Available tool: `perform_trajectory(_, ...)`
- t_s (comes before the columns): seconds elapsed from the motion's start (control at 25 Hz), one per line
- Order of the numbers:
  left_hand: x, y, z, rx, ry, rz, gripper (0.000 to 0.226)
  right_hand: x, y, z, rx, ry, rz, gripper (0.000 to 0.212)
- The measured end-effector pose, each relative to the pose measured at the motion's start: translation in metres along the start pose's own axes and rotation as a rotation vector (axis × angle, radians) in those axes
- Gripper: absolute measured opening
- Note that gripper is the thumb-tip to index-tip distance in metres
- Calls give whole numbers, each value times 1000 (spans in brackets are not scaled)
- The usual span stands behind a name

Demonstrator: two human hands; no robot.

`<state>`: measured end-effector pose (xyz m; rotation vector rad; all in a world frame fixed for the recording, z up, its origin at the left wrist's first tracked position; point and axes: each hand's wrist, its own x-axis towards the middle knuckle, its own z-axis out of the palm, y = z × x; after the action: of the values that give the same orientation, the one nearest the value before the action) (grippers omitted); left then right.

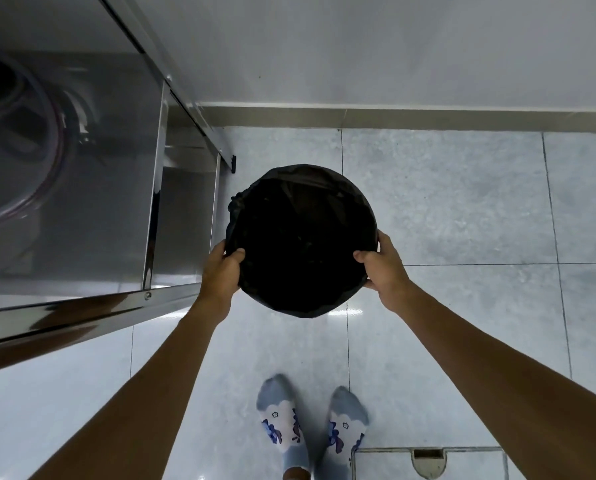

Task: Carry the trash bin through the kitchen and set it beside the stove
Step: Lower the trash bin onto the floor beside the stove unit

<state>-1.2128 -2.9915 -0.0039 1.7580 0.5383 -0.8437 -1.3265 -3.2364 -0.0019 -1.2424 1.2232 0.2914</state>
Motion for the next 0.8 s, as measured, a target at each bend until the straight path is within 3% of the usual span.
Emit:
perform_trajectory(0.32, 26, 24, -2, 73, -116, 24, 41, 24, -26, 1, -20, 9, -49, 59)
perform_trajectory(0.8, 49, 54, 4, 77, -148, 61, 41, 39, -49, 15, 7, -12, -86, 72)
